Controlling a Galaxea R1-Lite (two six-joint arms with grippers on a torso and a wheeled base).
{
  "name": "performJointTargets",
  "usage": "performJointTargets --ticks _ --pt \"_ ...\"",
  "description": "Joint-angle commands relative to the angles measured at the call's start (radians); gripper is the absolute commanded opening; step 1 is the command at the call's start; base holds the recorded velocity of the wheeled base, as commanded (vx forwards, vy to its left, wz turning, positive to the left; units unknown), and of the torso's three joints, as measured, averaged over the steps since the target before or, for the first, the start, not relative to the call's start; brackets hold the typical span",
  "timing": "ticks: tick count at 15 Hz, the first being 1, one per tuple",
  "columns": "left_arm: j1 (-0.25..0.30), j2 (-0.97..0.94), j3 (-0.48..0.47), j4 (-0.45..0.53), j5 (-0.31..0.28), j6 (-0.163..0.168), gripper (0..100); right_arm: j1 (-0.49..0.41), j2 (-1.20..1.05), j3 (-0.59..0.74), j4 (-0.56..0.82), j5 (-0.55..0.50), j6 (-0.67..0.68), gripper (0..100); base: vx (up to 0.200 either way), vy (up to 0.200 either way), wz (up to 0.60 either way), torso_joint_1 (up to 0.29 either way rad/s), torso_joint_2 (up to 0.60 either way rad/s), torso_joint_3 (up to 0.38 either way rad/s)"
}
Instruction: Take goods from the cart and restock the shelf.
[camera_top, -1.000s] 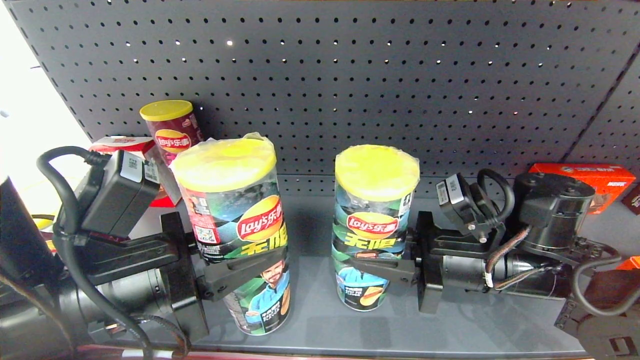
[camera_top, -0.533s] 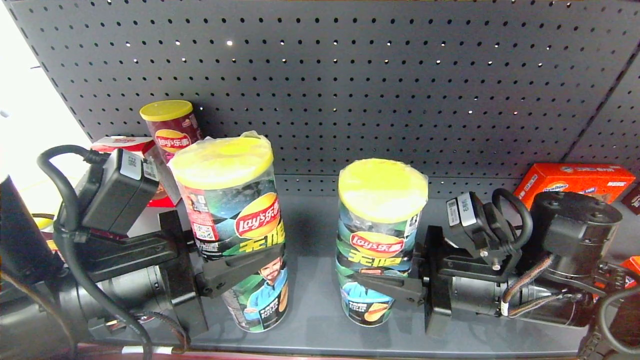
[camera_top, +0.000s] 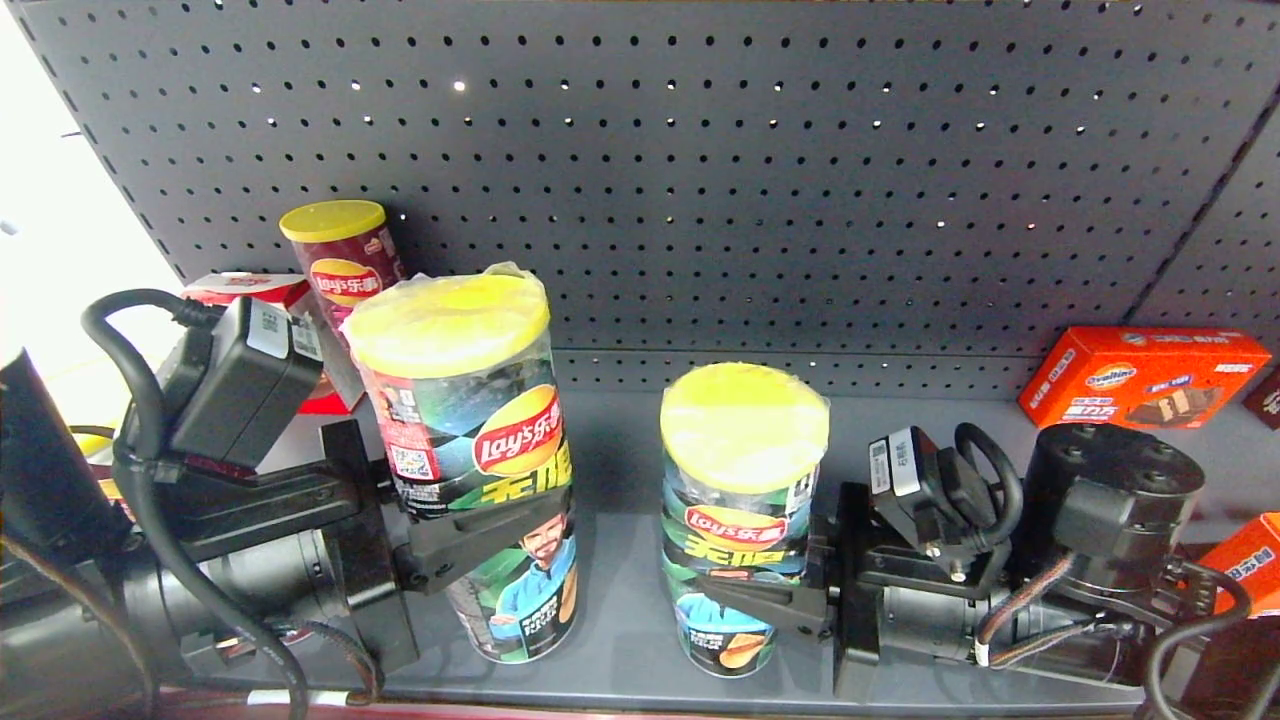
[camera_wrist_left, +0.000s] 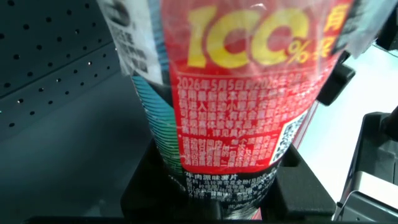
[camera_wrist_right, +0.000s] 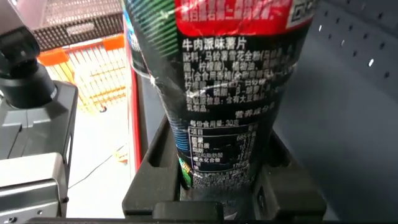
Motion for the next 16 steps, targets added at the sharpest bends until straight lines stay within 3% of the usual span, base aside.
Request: performJointTargets --ticks 1,10,11,16 --pt "0.001 0.002 0.001 0.000 0.000 0.000 0 -0.003 0.028 -0.004 0.003 0.002 -0.001 0 0.000 0.000 0.00 0.000 0.00 0.000" --pt "0.006 0.003 0.003 0.000 0.000 0.000 0 -0.060 0.014 0.000 0.003 0.045 -0.005 0 0.000 0.000 0.00 0.000 0.00 0.000" --pt "0.006 0.003 0.003 0.000 0.000 0.000 0 -0.060 0.013 0.000 0.003 0.043 -0.005 100 0.000 0.000 0.00 0.000 0.00 0.000" --pt "0.006 0.002 0.003 -0.002 0.000 0.000 0 -0.069 -0.024 0.005 -0.023 0.037 -0.008 100 0.000 0.000 0.00 0.000 0.00 0.000"
